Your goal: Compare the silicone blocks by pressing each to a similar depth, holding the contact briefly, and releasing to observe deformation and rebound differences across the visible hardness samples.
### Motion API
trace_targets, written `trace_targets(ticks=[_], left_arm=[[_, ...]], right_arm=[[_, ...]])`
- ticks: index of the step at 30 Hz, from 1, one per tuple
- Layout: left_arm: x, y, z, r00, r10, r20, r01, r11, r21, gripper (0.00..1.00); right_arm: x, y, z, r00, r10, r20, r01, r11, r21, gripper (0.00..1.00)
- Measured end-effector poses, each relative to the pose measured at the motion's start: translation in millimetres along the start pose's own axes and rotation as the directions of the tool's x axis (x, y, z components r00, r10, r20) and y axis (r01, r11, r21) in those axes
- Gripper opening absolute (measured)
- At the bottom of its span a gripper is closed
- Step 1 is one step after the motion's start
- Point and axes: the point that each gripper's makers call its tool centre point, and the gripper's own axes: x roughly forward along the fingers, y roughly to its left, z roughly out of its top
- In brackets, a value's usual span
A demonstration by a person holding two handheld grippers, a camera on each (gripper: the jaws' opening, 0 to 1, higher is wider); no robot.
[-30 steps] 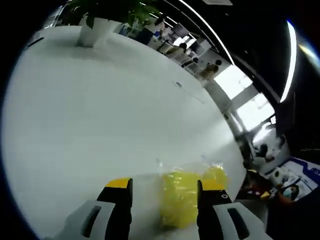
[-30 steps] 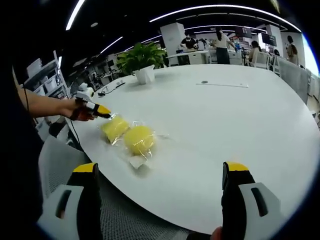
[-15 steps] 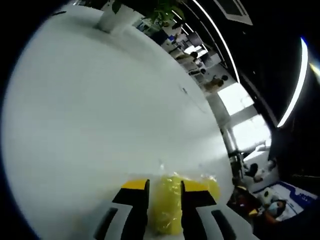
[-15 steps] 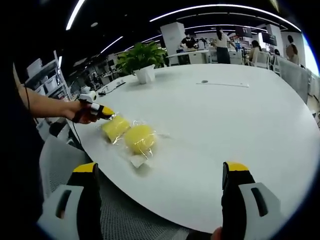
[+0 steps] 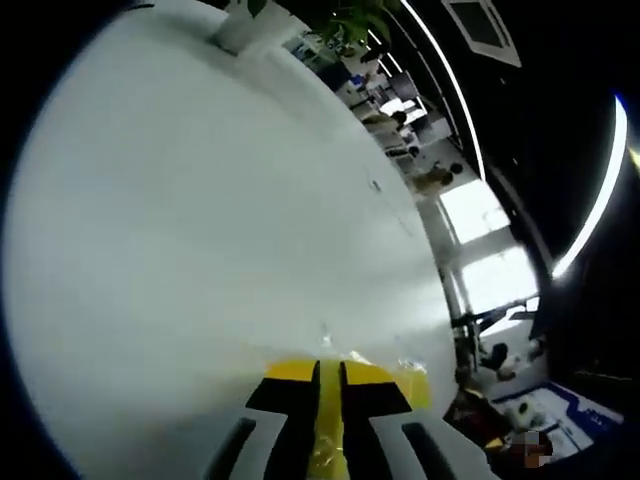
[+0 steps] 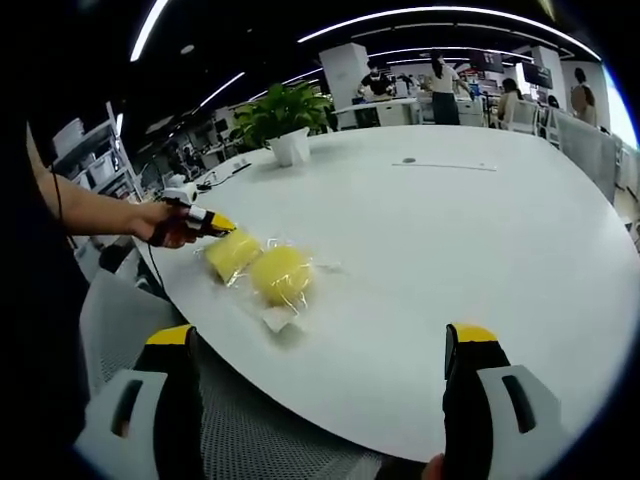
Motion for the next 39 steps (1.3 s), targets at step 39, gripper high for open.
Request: trace_targets(ticks=[39], left_arm=[[-12,-37.9,-10.1,0.993,-0.106,0.051,0.102,0.993,0.064,0.0]], right_arm=[[-5,7,4.2,1.0,-0.004,0.011,0.004,1.0,-0.009,0.96]])
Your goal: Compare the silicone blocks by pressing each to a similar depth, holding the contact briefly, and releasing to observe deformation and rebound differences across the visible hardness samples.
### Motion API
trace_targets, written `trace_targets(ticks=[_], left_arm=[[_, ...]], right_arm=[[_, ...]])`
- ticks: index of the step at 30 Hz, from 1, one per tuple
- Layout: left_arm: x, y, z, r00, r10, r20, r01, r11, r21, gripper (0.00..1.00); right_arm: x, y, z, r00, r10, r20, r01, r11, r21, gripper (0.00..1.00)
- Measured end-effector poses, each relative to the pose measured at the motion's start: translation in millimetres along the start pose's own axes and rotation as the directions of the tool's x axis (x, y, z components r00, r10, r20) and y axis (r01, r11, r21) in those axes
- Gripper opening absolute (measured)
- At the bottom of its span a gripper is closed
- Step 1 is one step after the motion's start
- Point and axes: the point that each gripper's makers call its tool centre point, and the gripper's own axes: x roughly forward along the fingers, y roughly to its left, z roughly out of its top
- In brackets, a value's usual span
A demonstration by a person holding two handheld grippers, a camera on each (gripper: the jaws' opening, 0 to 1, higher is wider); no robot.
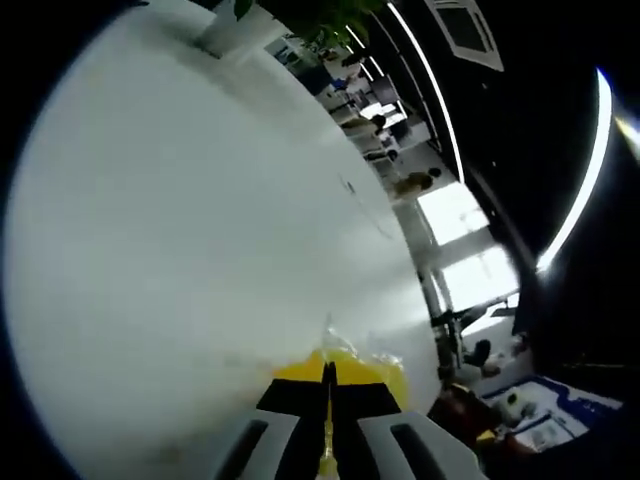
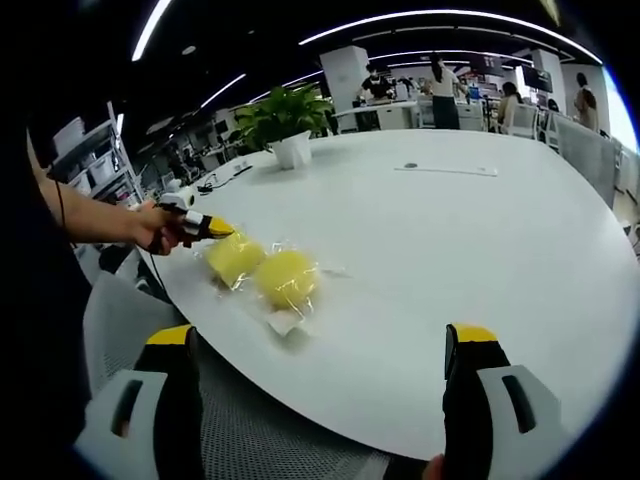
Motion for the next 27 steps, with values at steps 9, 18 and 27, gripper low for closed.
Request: trace_targets(ticks=[9,18,27], left_arm=[[-11,-21.3,7.9,0.998,-0.032,0.045,0.027,0.995,0.095,0.0],[-22,-30.8,14.8,0.995,-0.013,0.101,-0.005,0.985,0.172,0.0],[-34,-35.6,17.4,0.992,-0.001,0.122,-0.027,0.973,0.23,0.0]], right_arm=[[-4,2,4.8,1.0,0.01,0.004,-0.01,1.0,-0.022,0.96],[-5,-4,3.4,1.0,0.016,0.004,-0.016,1.0,-0.021,0.96],[-1,-1,12.9,0.999,0.033,0.009,-0.033,0.999,-0.03,0.96]])
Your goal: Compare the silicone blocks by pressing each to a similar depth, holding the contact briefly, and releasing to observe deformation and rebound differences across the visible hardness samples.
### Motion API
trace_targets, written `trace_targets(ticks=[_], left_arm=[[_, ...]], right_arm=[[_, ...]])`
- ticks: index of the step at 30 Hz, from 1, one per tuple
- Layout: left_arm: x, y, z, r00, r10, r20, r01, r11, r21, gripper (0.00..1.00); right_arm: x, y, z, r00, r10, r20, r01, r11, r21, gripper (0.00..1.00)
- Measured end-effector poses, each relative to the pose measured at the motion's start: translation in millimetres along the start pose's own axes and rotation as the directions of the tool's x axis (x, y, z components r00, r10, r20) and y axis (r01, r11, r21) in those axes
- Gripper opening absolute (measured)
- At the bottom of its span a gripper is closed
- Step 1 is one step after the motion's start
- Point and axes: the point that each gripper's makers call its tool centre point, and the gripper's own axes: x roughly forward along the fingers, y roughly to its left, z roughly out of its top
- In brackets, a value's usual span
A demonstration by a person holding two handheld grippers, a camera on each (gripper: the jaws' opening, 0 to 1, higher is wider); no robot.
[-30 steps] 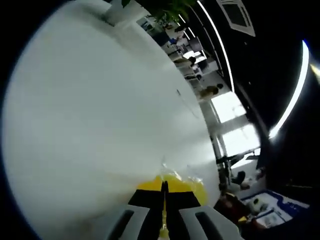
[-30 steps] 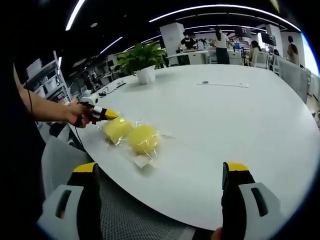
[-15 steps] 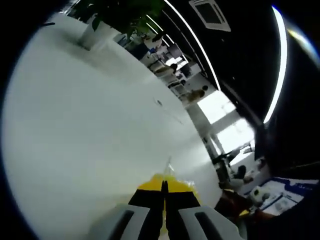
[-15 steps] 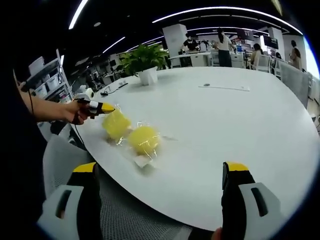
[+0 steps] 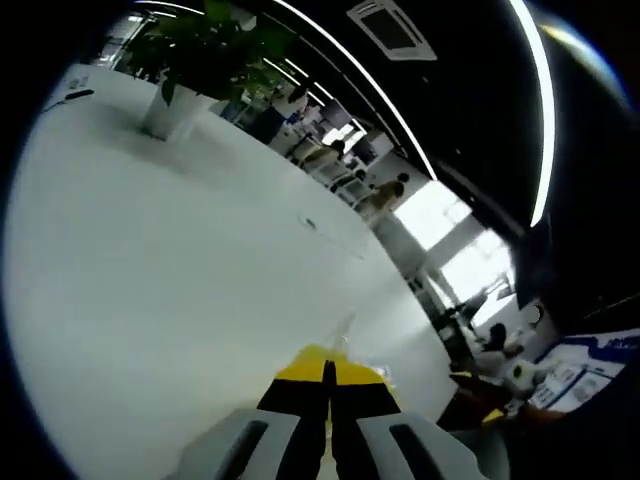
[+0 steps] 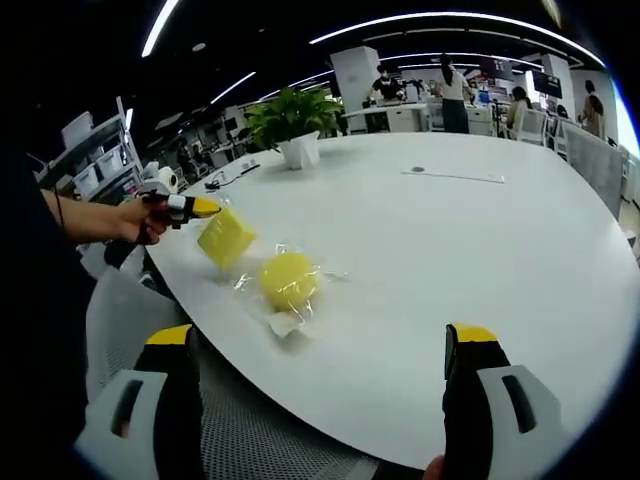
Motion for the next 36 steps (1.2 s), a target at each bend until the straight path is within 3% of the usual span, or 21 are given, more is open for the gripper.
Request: trace_targets(ticks=[8,20,31,36], left_arm=[[-7,-0.5,5.5,1.0,0.008,0.026,-0.01,0.999,0.045,0.0],[-11,-11.5,13.4,0.998,-0.02,0.057,0.015,0.996,0.09,0.0],[-17,-27.4,27.6,0.997,-0.043,0.067,0.034,0.992,0.119,0.0],[-18,-44.1,38.4,0.994,-0.077,0.074,0.065,0.987,0.148,0.0]], right_arm=[[6,5,-1.0,1.0,0.022,-0.012,-0.022,1.0,-0.011,0.96],[-3,-3,3.5,0.999,-0.001,0.034,0.001,1.0,-0.019,0.96],[-4,1,10.1,0.999,-0.004,0.052,0.005,0.999,-0.032,0.96],[-4,0,14.2,0.998,0.001,0.062,0.002,0.999,-0.035,0.96]])
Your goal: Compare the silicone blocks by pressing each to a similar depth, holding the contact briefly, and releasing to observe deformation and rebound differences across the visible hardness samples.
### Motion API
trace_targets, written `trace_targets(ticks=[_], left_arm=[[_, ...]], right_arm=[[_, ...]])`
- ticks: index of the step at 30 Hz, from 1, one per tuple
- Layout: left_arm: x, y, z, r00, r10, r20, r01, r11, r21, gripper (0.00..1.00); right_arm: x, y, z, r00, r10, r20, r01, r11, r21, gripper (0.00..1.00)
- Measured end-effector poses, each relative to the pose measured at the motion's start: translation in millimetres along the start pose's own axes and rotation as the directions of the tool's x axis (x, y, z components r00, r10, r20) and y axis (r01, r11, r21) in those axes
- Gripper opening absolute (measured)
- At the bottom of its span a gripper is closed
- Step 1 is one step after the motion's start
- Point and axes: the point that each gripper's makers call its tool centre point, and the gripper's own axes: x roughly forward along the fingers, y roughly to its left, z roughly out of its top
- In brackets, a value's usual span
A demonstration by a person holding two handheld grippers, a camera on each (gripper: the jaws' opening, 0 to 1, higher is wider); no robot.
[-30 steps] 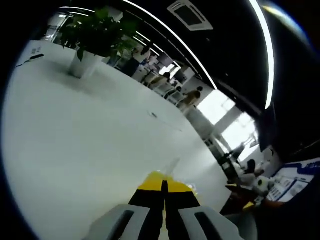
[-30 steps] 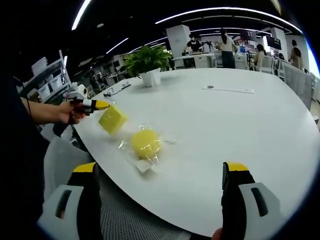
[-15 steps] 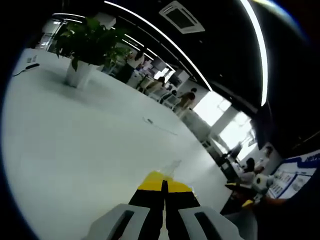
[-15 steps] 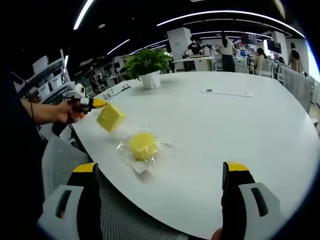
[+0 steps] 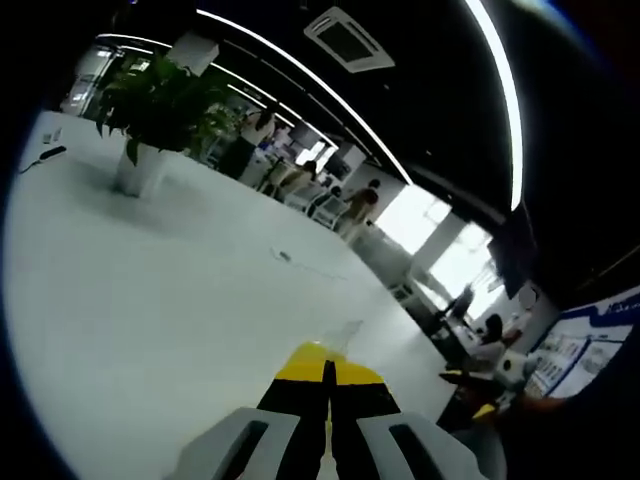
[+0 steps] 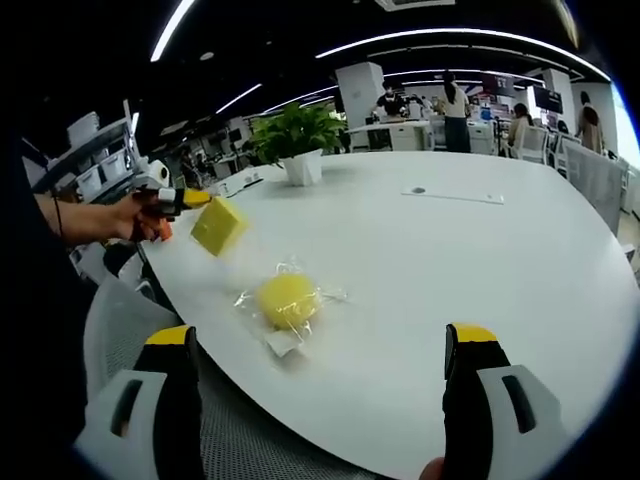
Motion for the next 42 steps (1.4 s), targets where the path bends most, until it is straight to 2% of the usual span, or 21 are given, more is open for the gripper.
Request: trace_targets(ticks=[9,15,18,24,34,42], left_arm=[[3,-23.7,29.1,0.997,-0.065,0.031,0.064,0.997,0.047,0.0],[6,-35.4,39.5,0.995,-0.091,0.042,0.089,0.995,0.048,0.0],[8,-45.6,41.5,0.993,-0.112,0.037,0.11,0.992,0.057,0.0],[9,-63.2,46.6,0.985,-0.167,0.032,0.164,0.983,0.085,0.0],[3,-79.9,64.9,0.972,-0.223,0.073,0.216,0.971,0.099,0.0],[2,-92.7,64.6,0.963,-0.263,0.059,0.255,0.96,0.118,0.0]], right_arm=[[4,-8,17.1,1.0,0.003,0.026,-0.004,1.0,0.003,0.96],[5,-13,27.6,0.999,0.005,0.041,-0.004,1.0,-0.013,0.96],[6,-12,37.3,0.997,0.016,0.074,-0.012,0.998,-0.058,0.96],[8,-11,62.7,0.992,0.045,0.12,-0.036,0.997,-0.075,0.96],[12,-6,83.5,0.985,0.086,0.147,-0.069,0.991,-0.116,0.96],[21,8,97.3,0.977,0.138,0.165,-0.117,0.984,-0.13,0.96]])
